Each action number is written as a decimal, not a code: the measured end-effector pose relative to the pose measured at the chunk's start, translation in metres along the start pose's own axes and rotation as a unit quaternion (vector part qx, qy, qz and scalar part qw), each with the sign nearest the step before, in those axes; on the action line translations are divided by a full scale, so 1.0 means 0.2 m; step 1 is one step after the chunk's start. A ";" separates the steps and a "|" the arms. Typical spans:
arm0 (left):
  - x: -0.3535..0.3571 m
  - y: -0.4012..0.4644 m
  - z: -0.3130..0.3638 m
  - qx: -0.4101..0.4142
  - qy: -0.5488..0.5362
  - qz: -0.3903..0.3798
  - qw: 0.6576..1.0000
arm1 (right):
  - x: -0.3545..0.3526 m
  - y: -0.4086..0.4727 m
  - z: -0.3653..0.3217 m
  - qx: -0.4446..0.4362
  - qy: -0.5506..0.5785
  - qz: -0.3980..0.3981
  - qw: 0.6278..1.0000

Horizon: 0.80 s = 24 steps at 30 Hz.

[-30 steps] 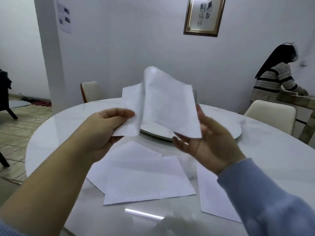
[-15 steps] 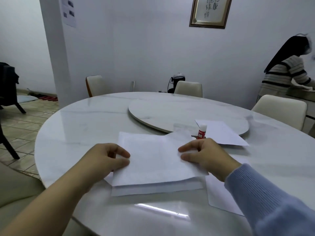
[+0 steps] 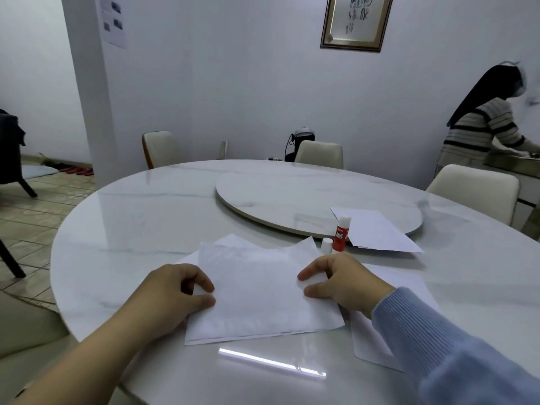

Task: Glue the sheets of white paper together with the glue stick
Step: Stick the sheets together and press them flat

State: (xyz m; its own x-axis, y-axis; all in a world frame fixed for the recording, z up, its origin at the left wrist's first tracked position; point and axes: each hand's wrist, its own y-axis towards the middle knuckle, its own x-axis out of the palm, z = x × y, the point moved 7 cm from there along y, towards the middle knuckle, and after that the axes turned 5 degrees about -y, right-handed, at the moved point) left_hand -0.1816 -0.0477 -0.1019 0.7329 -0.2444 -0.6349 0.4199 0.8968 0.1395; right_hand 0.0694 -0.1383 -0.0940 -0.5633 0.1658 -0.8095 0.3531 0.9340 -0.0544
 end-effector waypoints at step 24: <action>0.01 0.00 -0.01 0.020 0.023 -0.027 0.999 | 0.02 0.00 0.01 -0.006 -0.019 -0.024 1.000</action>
State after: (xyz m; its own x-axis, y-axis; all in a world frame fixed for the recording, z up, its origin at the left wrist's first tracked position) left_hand -0.1811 -0.0472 -0.1048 0.6837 -0.2743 -0.6763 0.4805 0.8666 0.1342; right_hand 0.0671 -0.1386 -0.0984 -0.5506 0.1079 -0.8278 0.3168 0.9444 -0.0877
